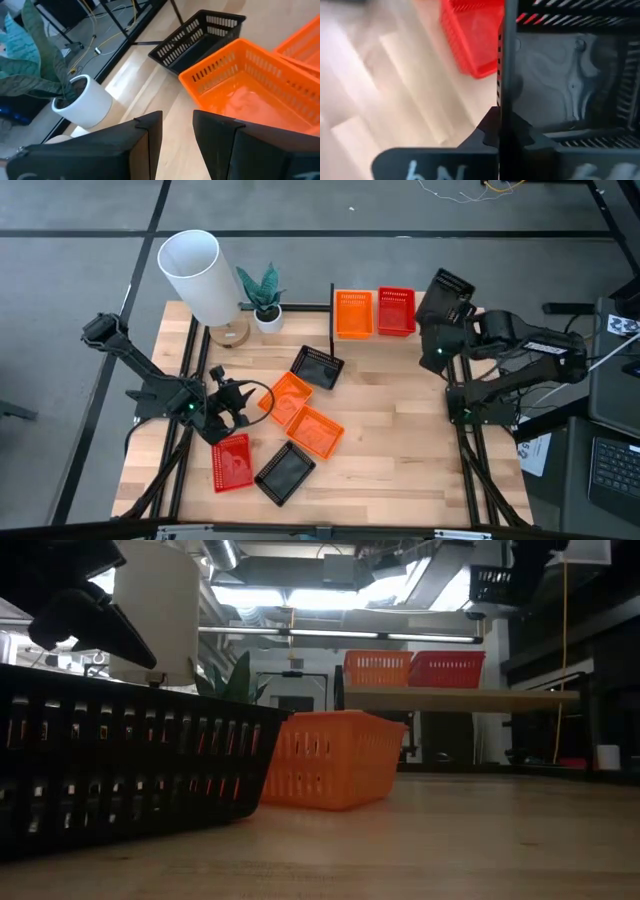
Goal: Stack baskets on shelf by color
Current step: Put the right black basket on the shelf
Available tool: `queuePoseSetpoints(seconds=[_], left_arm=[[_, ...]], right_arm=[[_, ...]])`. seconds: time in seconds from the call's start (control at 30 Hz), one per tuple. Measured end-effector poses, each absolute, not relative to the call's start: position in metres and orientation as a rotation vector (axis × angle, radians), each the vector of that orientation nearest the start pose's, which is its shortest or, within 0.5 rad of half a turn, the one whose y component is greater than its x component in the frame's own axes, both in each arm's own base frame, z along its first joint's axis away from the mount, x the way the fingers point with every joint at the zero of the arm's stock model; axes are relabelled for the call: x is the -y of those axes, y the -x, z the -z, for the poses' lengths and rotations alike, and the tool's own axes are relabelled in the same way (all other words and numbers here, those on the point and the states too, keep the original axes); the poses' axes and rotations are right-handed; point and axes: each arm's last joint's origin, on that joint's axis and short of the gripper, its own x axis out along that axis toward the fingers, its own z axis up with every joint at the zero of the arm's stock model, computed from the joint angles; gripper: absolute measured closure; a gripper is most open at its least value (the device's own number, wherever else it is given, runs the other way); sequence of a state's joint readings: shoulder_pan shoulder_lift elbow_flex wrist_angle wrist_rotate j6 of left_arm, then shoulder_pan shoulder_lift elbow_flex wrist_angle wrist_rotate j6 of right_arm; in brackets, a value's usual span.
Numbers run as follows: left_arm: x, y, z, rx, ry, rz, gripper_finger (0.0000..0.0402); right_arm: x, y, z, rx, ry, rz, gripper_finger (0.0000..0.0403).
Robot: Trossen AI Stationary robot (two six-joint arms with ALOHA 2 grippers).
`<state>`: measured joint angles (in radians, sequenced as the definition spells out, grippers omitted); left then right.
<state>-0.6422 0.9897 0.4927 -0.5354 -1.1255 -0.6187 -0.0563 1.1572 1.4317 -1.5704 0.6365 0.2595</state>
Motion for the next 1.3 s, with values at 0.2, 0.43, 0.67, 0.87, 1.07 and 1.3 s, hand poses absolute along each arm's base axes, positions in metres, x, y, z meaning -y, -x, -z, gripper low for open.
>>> queuePoseSetpoints(seconds=[0.2, 0.43, 0.67, 0.87, 1.07, 1.3], left_arm=[[0.070, -0.146, -0.191, -0.488, -0.212, -0.637, 0.0299], [0.070, -0.146, -0.191, -0.495, -0.209, -0.630, 0.0299], [0.070, -0.146, -0.191, -0.496, -0.209, -0.629, 0.0299], [0.070, -0.146, -0.191, -0.496, -0.210, -0.629, 0.0299], [0.070, -0.146, -0.191, -0.496, -0.209, -0.629, 0.0299], [0.070, -0.146, -0.191, -0.497, -0.209, -0.629, 0.0299]], right_arm=[[0.047, -0.154, -0.362, -1.304, 0.064, 0.758, 0.0403], [0.062, -0.147, -0.313, -1.570, 0.193, 0.729, 0.0403], [0.069, -0.148, -0.283, -1.661, 0.273, 0.545, 0.0403], [0.080, -0.144, -0.282, -1.682, 0.286, 0.562, 0.0403], [0.086, -0.142, -0.282, -1.702, 0.317, 0.528, 0.0395], [0.087, -0.142, -0.282, -1.697, 0.318, 0.539, 0.0356]])
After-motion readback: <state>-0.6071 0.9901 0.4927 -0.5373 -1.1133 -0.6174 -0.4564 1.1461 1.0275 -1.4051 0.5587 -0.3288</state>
